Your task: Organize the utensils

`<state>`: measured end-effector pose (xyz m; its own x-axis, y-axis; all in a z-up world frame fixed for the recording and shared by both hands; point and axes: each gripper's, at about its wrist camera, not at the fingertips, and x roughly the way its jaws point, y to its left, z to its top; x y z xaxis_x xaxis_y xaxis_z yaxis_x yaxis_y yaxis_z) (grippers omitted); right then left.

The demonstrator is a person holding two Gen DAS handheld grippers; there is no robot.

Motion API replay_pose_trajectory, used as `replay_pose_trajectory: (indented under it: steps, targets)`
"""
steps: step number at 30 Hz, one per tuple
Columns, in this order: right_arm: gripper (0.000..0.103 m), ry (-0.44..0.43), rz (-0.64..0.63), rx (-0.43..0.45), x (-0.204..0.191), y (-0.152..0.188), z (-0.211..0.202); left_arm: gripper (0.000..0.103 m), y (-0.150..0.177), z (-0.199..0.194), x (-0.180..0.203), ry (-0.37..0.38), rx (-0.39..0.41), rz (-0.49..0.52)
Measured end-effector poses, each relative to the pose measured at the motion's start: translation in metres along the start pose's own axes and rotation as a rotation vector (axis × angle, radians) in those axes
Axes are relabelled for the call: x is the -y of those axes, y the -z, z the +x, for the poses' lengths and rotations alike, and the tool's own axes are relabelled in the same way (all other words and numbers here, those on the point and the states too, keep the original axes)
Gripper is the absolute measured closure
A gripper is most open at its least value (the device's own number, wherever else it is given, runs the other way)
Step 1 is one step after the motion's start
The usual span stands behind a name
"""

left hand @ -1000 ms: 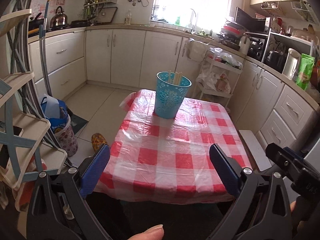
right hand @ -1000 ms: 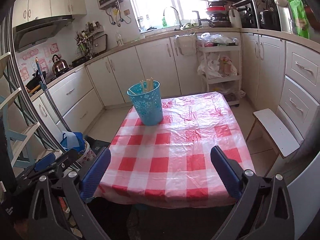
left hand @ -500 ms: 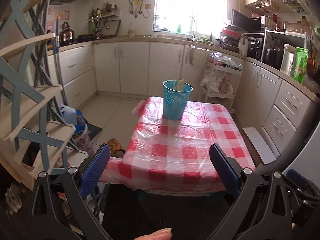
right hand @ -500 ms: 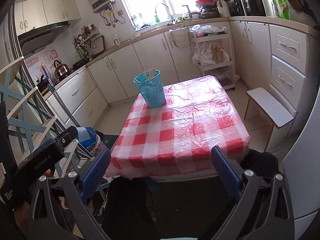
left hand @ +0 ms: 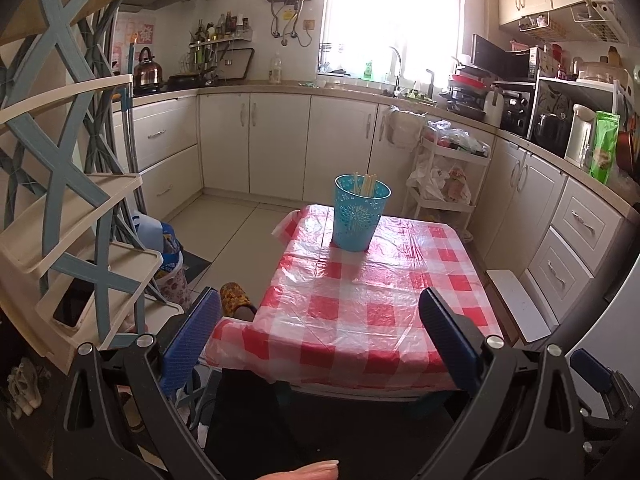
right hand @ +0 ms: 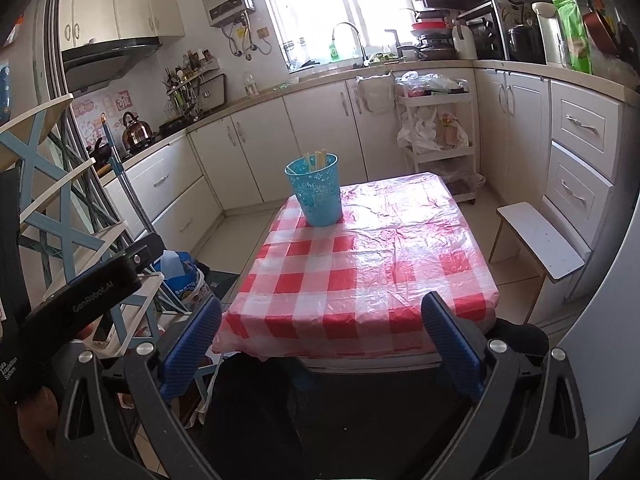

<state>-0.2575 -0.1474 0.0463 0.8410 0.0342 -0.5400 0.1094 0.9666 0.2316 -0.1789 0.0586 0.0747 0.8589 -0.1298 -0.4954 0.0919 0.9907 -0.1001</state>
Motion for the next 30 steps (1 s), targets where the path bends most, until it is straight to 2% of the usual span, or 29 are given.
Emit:
replay_pose_trajectory:
  steps: [30]
  targets:
    - [0.007,-0.007,-0.020,-0.013,-0.0071,0.0040,0.0003,0.008,0.0004,-0.0023,0.0002,0.009,0.004,0.009]
